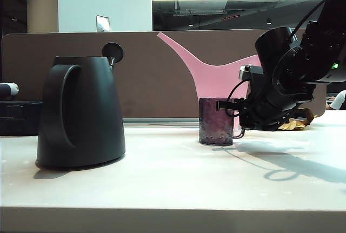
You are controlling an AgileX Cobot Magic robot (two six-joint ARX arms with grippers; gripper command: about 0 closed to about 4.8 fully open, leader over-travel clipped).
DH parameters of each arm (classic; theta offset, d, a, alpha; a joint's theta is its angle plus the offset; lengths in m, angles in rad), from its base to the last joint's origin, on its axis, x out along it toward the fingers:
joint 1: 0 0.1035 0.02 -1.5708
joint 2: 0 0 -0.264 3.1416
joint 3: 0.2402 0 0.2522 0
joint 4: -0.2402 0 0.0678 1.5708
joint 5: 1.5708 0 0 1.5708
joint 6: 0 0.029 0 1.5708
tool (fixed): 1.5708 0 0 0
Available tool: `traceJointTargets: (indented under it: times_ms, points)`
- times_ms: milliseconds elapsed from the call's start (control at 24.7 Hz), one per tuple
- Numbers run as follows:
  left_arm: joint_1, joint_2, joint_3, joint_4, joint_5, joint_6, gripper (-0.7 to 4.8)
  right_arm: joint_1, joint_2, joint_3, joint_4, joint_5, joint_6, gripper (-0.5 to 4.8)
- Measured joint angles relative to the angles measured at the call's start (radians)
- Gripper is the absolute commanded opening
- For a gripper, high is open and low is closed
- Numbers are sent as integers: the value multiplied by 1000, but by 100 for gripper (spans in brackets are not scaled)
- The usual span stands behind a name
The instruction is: Pour the water from the cup into the kettle.
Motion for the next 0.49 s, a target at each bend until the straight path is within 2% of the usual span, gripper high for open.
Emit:
traceJointTargets:
  times_ms: [121,485]
  points:
    - [0,0,0,0,0,0,-5,0,-3,0,-27,0,0,54]
    - [0,0,0,1,0,-1,-5,0,-78,0,-106,-1,-1,54]
